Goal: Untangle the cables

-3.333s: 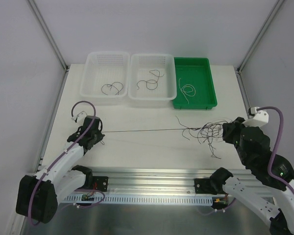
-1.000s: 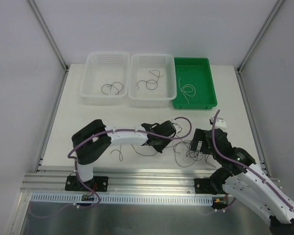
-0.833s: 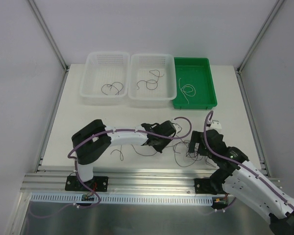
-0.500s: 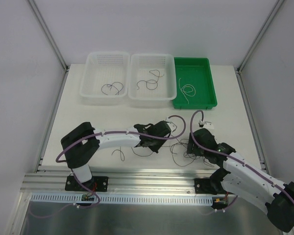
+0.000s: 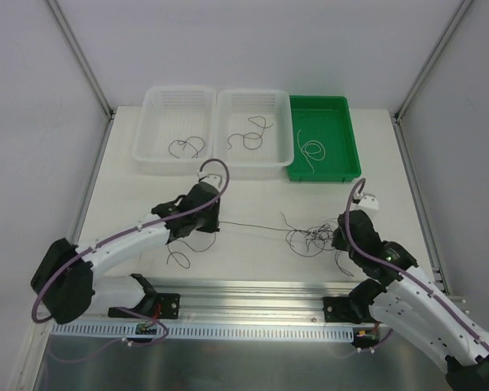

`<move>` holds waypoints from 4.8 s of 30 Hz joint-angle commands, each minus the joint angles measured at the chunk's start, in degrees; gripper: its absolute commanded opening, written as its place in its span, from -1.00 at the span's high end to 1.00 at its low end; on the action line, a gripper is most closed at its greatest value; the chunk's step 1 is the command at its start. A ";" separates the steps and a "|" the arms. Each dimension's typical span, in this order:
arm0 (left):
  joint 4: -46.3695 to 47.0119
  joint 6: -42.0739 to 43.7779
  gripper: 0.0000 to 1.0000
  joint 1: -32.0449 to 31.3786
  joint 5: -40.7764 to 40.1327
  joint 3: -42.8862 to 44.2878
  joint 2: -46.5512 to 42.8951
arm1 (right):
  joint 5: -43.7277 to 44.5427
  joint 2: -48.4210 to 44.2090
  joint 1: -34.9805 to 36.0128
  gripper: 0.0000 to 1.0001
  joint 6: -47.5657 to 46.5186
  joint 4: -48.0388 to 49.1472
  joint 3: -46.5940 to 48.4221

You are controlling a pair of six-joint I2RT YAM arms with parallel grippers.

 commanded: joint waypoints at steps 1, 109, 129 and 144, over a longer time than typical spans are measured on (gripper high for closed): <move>-1.81 -5.58 1.00 5.98 -3.49 -5.16 -10.33 | 8.32 -3.11 -1.68 0.99 -1.75 -8.50 5.30; -10.60 13.47 1.00 39.13 -3.94 2.82 -37.68 | -22.77 14.70 -14.43 0.82 -11.15 2.39 13.14; -8.93 15.32 1.00 39.22 2.66 1.14 -36.19 | -14.62 42.64 -0.20 -0.63 -8.52 12.94 21.65; -8.93 15.67 1.00 39.22 -0.67 0.62 -37.51 | -1.26 59.98 1.39 -0.31 -8.69 18.04 24.47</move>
